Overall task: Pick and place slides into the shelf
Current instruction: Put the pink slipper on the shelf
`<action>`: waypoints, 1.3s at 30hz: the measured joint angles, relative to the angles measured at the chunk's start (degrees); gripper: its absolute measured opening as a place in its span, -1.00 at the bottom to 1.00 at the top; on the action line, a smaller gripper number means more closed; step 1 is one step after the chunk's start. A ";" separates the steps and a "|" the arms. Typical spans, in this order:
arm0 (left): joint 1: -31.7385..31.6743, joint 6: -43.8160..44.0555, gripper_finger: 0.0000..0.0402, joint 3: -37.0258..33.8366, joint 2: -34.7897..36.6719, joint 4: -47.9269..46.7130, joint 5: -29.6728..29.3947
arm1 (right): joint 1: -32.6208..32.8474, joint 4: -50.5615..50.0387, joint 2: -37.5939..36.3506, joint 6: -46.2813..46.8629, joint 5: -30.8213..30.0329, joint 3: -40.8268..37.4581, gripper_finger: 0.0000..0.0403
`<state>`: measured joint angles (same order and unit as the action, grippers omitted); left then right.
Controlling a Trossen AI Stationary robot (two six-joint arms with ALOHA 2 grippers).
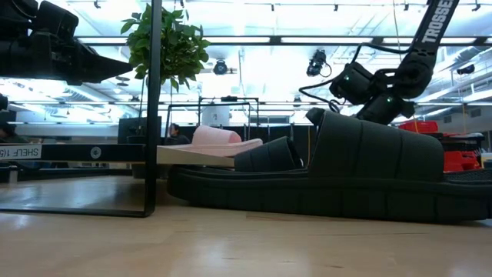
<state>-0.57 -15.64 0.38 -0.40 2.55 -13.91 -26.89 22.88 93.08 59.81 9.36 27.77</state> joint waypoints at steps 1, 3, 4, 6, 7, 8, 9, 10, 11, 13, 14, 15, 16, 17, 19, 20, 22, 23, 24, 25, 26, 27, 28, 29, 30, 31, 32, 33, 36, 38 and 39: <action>-0.01 0.00 -0.94 0.00 0.00 0.00 0.00 | 0.00 0.12 0.28 0.00 -0.04 0.04 -0.09; -0.01 0.00 -0.93 0.00 0.00 0.00 0.00 | 0.00 0.13 0.81 -0.14 -0.18 0.13 -0.18; -0.01 0.00 -0.93 0.00 0.00 0.00 0.00 | 0.02 0.03 0.84 -0.24 -0.30 0.15 -0.24; -0.01 0.00 -0.91 0.00 0.00 0.00 0.00 | 0.04 -0.14 0.88 -0.67 -0.53 0.15 -0.42; -0.01 0.00 -0.90 0.00 0.00 0.00 0.00 | 0.04 -0.26 0.78 -0.86 -0.60 0.15 -0.53; -0.01 0.00 -0.89 0.00 0.00 0.00 0.00 | 0.04 -0.54 0.66 -0.89 -0.88 0.13 -0.65; -0.01 0.00 -0.88 0.00 0.00 0.00 -0.01 | 0.04 -0.67 0.66 -0.92 -1.37 0.13 -0.77; -0.01 0.00 -0.88 0.00 0.00 0.00 0.00 | 0.07 -0.73 0.66 -1.00 -1.63 0.13 -0.86; -0.01 0.00 -0.88 0.00 0.00 0.00 0.00 | 0.01 -0.79 0.66 -1.15 -1.74 0.12 -0.88; -0.01 0.02 -0.89 0.00 0.00 0.00 0.00 | -0.23 -1.59 0.64 -0.78 -2.44 0.13 -0.88; -0.01 0.00 -0.90 0.00 0.00 0.00 0.00 | -0.28 -2.13 0.61 -0.37 -2.69 0.15 -0.86; -0.01 0.02 -0.91 0.00 0.00 0.00 0.00 | -0.28 -2.76 0.61 -0.22 -2.92 0.17 -0.86; -0.01 0.02 -0.92 0.00 0.00 0.00 0.00 | -0.28 -3.18 0.57 -0.24 -3.01 0.17 -0.86; -0.01 0.01 -0.93 0.00 0.00 0.00 0.00 | -0.27 -3.53 0.45 -0.24 -3.05 0.17 -0.88; -0.01 0.02 -0.94 0.00 0.00 0.00 0.00 | -0.26 -4.05 -0.01 -0.16 -3.67 0.16 -0.88; -0.01 0.02 -0.94 0.00 0.00 0.00 0.00 | -0.26 -4.65 -0.48 -0.02 -4.19 0.12 -0.88; -0.01 0.02 -0.93 0.00 0.00 0.00 0.00 | -0.36 -6.22 -1.75 0.17 -5.41 0.02 -0.88; -0.01 0.02 -0.93 0.00 0.00 0.00 0.00 | -0.51 -7.31 -2.61 0.11 -6.04 0.02 -0.88; -0.01 0.02 -0.92 0.00 0.00 0.00 0.00 | -0.65 -8.94 -3.54 -0.13 -6.91 0.02 -0.88; -0.01 0.02 -0.91 0.00 0.00 0.00 0.00 | -0.75 -10.70 -4.56 -0.40 -7.55 0.02 -0.88; -0.01 0.02 -0.90 0.00 -0.02 0.00 0.00 | -0.79 -12.50 -5.61 -0.70 -8.15 0.02 -0.88; -0.01 0.02 -0.89 0.00 -0.02 0.00 0.00 | -0.79 -14.54 -6.75 -0.83 -8.86 0.01 -0.88; -0.01 0.02 -0.88 0.00 -0.02 0.00 0.00 | -0.78 -16.78 -8.01 -0.92 -9.41 0.02 -0.88; -0.01 0.04 -0.88 0.00 -0.02 0.00 0.00 | -0.76 -19.37 -9.40 -1.16 -10.24 0.02 -0.88; -0.01 0.04 -0.88 0.00 -0.01 0.00 0.00 | -0.79 -21.95 -10.80 -1.34 -10.94 0.02 -0.88; -0.01 0.03 -0.88 0.00 0.00 0.00 0.00 | -0.81 -24.57 -12.39 -1.38 -11.75 0.00 -0.88; -0.01 0.03 -0.89 0.00 -0.01 0.00 0.00 | -0.76 -27.23 -14.13 -1.40 -12.75 0.00 -0.88; -0.01 0.04 -0.90 0.00 0.00 0.00 0.00 | -0.76 -29.71 -15.90 -1.42 -13.57 -0.04 -0.88; -0.01 0.04 -0.93 0.00 0.00 0.00 0.00 | -0.46 -37.17 -21.68 -1.38 -16.70 -0.09 -0.89; -0.01 0.04 -0.94 0.00 0.00 -0.02 0.00 | 0.40 -41.34 -25.70 -0.65 -19.29 -0.09 -0.89; -0.01 0.04 -0.94 0.00 0.00 0.00 -0.02 | 0.75 -43.35 -27.75 -0.18 -20.20 -0.09 -0.89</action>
<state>-0.58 -15.59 0.38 -0.40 2.55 -13.93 -26.14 -20.48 65.33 59.63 -10.84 27.68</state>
